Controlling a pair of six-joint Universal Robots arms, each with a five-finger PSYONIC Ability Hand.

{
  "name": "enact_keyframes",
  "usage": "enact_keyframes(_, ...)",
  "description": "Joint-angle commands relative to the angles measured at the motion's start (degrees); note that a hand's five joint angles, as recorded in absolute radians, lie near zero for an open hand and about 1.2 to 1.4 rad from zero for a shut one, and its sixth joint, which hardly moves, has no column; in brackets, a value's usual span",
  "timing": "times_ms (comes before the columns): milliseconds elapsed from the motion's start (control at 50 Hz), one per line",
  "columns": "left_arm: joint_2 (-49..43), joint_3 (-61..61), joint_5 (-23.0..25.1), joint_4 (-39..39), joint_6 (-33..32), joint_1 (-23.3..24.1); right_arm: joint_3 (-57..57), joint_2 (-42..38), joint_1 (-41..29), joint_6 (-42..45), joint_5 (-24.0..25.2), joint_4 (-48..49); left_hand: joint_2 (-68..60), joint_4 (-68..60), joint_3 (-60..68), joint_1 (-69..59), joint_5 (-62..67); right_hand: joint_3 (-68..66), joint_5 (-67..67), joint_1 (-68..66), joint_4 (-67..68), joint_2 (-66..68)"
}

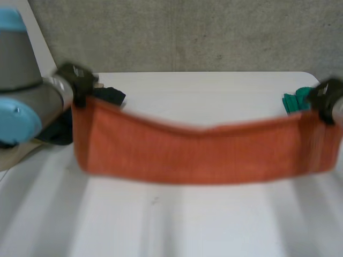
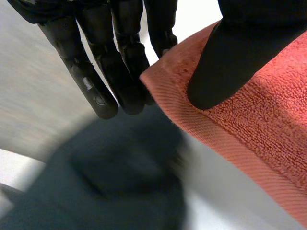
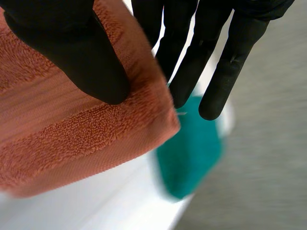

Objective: Fold the laundry.

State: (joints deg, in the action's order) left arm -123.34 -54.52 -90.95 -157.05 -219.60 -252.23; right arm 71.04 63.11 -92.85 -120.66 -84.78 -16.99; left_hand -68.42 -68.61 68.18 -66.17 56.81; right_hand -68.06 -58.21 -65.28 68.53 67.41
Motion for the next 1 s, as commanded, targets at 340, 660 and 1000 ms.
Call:
enact_keyframes(340, 4.0, 17.3, -4.8, -29.3, 22.6, -0.3, -20.3, 1.2, -1.6, -31.1, -1.7, 44.1, -11.6, -11.4, 11.8, -13.8, 13.2, -11.9, -11.8, -14.7, 11.5, 12.6)
enact_keyframes(660, -2.0, -8.3, 2.8, -36.7, 22.5, 0.4, -3.7, -4.0, -0.4, -31.0, 2.6, 32.1, -11.6, -11.4, 11.8, -13.8, 13.2, -11.9, -11.8, -14.7, 11.5, 12.6)
enact_keyframes(1000, 15.4, -35.6, 3.5, -15.5, 8.1, 1.6, 15.4, 11.3, 8.2, -8.8, 6.6, 3.6, -11.6, -11.4, 11.8, -13.8, 13.2, -11.9, -11.8, -14.7, 11.5, 12.6)
